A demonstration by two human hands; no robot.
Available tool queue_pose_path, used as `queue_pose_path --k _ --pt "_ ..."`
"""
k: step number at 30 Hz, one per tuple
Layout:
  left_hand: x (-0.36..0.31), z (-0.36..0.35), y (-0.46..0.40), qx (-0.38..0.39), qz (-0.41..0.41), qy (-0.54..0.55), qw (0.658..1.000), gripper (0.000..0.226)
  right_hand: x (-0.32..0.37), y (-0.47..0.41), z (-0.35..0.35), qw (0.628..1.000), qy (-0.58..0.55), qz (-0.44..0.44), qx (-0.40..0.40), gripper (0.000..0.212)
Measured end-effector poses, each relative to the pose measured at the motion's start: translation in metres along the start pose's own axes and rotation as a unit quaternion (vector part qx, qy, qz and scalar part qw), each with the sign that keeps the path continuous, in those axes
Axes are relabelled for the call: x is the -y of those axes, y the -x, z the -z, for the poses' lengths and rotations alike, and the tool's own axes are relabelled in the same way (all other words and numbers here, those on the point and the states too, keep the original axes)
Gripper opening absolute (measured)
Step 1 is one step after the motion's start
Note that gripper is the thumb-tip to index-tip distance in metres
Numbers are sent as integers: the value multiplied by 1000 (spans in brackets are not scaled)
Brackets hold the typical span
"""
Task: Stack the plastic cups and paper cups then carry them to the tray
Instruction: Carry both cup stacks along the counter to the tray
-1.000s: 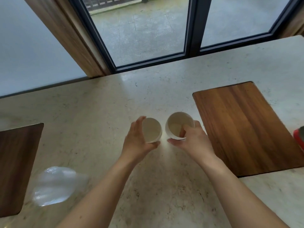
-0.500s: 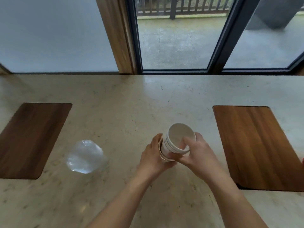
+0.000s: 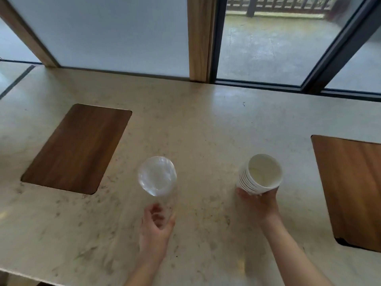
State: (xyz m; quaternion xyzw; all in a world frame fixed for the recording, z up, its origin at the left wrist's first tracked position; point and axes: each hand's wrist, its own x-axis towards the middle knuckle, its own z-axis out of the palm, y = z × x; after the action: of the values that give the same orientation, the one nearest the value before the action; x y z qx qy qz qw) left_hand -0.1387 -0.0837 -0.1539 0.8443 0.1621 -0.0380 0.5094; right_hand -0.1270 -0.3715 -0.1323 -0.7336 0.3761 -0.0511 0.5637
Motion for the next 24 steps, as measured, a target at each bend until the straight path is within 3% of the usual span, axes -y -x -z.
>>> queue_pose_path --k 3,6,9,13,18,24 --pt "-4 19 -32 22 34 -6 999 86 -7 -5 -11 999 -40 -2 -28 92" --pt "-14 16 -63 69 23 18 997 100 -4 9 -16 996 -69 8 -58 91" --pt "-19 1 -85 83 6 -31 996 83 -7 30 -19 993 -65 10 -93 88" --pt "-32 -8 -88 111 -27 -3 993 67 -13 58 -9 990 -41 11 -132 85" --pt "-66 -18 -58 202 -137 8 970 52 -29 92 22 981 -61 1 -187 92" --pt "-93 -72 -9 301 -176 -28 937 56 -52 131 80 953 -100 -10 -285 95"
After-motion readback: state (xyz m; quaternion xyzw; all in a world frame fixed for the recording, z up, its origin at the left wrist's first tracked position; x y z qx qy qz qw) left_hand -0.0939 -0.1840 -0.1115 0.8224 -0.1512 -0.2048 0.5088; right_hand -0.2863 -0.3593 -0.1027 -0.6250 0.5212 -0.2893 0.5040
